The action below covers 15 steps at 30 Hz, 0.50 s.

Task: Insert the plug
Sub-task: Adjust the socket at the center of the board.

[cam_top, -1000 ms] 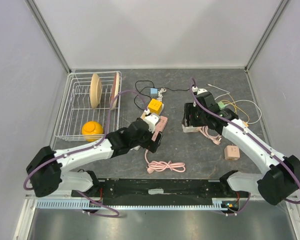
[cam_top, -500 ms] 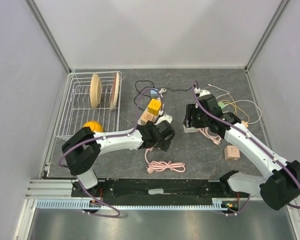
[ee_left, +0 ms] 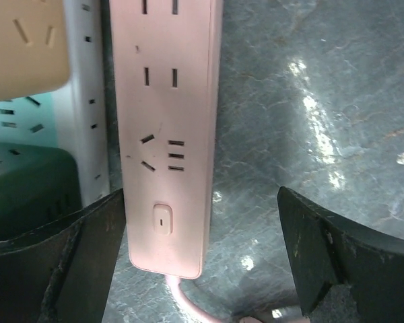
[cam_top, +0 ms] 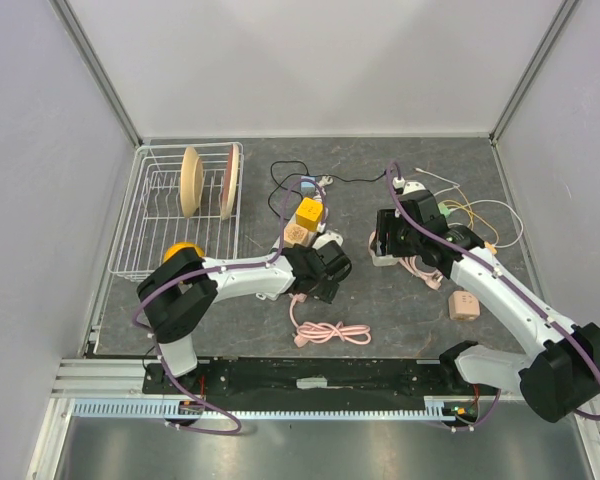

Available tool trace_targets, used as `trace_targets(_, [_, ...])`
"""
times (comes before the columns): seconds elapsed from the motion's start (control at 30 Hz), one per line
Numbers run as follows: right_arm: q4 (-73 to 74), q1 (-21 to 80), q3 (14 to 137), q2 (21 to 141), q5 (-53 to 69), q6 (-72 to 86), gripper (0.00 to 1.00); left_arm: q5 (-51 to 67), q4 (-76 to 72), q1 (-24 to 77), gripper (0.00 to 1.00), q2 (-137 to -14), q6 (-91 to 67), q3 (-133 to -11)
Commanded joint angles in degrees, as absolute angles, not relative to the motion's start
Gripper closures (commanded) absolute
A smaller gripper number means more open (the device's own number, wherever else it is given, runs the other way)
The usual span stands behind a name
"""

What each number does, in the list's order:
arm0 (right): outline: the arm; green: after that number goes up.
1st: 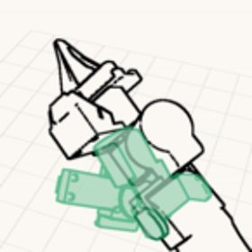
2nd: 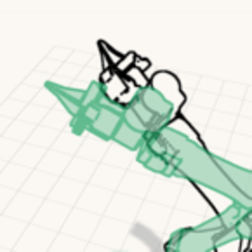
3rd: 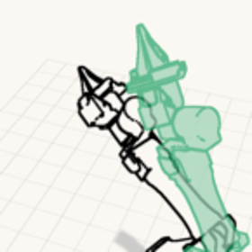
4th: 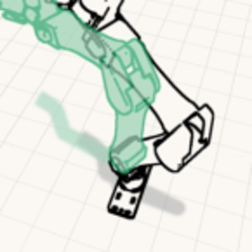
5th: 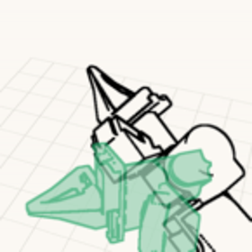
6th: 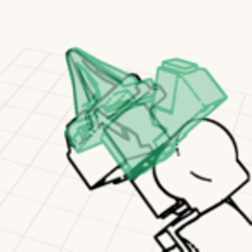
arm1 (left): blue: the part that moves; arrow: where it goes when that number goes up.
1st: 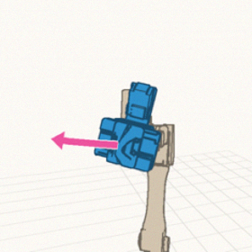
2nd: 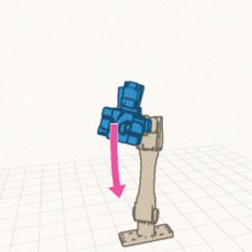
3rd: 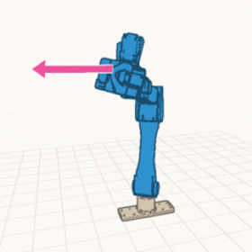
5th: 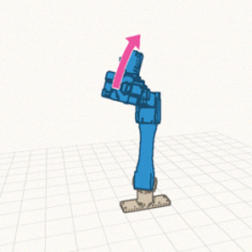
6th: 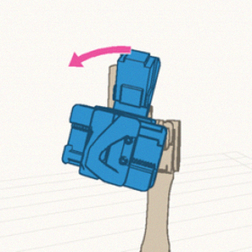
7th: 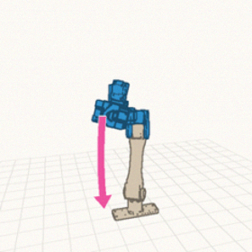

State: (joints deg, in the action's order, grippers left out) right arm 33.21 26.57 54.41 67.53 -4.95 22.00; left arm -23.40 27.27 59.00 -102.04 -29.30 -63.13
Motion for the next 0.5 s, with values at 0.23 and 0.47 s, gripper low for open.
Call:
trace_targets(0.23, [30.23,25.4,55.46,66.71,-5.98,20.22,1.0,-14.58,26.98,60.56,0.14,-102.21,-32.34,-69.26])
trace_targets(0.47, [30.23,25.14,55.2,65.92,-5.89,19.51,1.0,-17.84,28.21,59.25,0.16,-104.24,-31.46,-68.12])
